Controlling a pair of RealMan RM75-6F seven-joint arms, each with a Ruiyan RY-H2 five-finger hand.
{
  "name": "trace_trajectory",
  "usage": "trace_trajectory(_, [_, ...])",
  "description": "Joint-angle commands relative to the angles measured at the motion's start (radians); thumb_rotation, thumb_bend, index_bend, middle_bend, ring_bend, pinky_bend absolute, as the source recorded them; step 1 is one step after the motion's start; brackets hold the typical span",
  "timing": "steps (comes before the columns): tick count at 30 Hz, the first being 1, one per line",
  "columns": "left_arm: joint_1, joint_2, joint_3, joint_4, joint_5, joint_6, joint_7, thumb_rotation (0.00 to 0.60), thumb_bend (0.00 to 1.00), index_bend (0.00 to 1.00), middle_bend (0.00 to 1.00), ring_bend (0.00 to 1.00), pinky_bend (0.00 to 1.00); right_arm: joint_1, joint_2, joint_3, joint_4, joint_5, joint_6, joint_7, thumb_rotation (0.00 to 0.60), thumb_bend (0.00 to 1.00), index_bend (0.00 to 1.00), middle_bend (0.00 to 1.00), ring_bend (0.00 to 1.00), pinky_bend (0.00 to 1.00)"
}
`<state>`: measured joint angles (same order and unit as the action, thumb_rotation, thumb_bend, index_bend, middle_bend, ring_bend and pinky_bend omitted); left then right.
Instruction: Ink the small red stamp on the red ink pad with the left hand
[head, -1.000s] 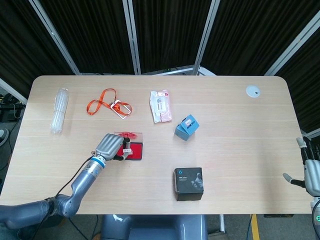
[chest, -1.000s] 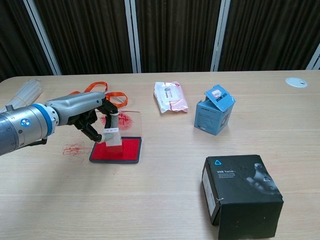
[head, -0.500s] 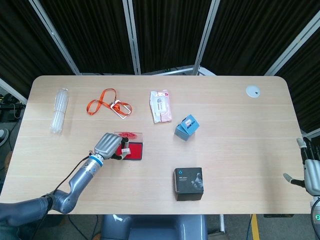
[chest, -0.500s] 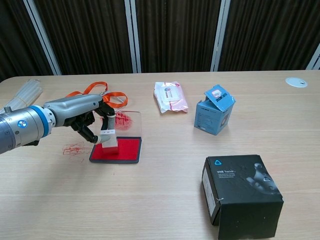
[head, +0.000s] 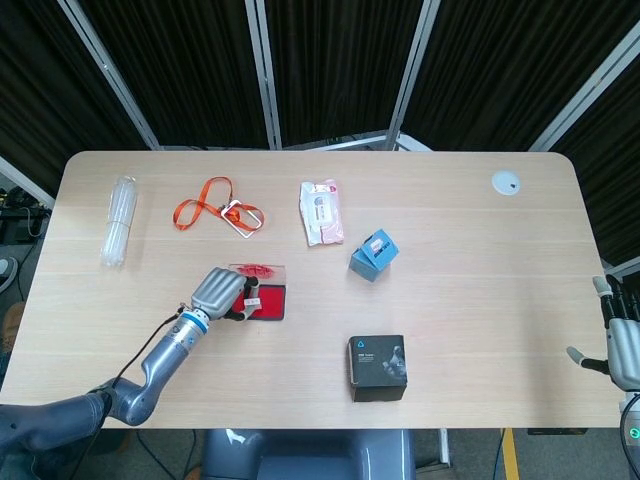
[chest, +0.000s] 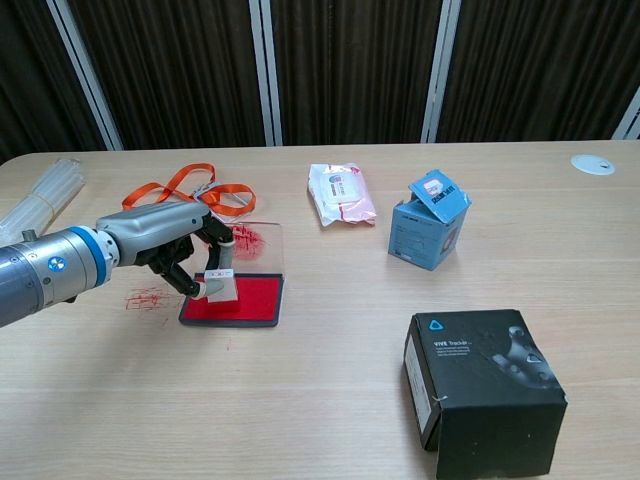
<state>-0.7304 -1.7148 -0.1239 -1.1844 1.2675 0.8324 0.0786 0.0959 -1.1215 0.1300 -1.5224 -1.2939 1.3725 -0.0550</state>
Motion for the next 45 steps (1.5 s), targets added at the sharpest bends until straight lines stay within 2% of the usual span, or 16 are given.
trace_trajectory(1, [0.001, -0.008, 0.003, 0.014, 0.000, -0.002, -0.007, 0.600, 0.35, 0.58, 0.56, 0.93, 0.98, 0.001, -0.001, 0.000, 0.002, 0.002, -0.002, -0.001, 0.600, 0.00, 0.00, 0.00, 0.00, 0.00])
trace_trajectory(11, [0.006, -0.024, 0.013, 0.043, 0.009, 0.000, -0.029, 0.600, 0.35, 0.58, 0.56, 0.93, 0.98, 0.001, -0.001, 0.000, 0.003, 0.002, -0.003, 0.002, 0.600, 0.00, 0.00, 0.00, 0.00, 0.00])
trace_trajectory(22, [0.015, -0.001, 0.002, 0.006, 0.008, 0.025, -0.032, 0.600, 0.35, 0.58, 0.56, 0.93, 0.98, -0.001, 0.003, -0.001, -0.002, -0.002, -0.001, 0.009, 0.600, 0.00, 0.00, 0.00, 0.00, 0.00])
trace_trajectory(35, [0.039, 0.119, -0.009, -0.126, 0.026, 0.072, -0.058, 0.600, 0.35, 0.59, 0.56, 0.93, 0.98, -0.005, 0.008, -0.004, -0.013, -0.013, 0.009, 0.012, 0.600, 0.00, 0.00, 0.00, 0.00, 0.00])
trace_trajectory(39, [0.070, 0.196, 0.022, -0.164, 0.008, 0.048, -0.081, 0.600, 0.35, 0.59, 0.56, 0.93, 0.98, -0.007, 0.011, -0.008, -0.023, -0.024, 0.016, 0.011, 0.600, 0.00, 0.00, 0.00, 0.00, 0.00])
trace_trajectory(45, [0.089, 0.251, 0.052, -0.175, -0.009, 0.016, -0.089, 0.600, 0.35, 0.59, 0.56, 0.93, 0.98, -0.008, 0.014, -0.010, -0.030, -0.032, 0.022, 0.010, 0.600, 0.00, 0.00, 0.00, 0.00, 0.00])
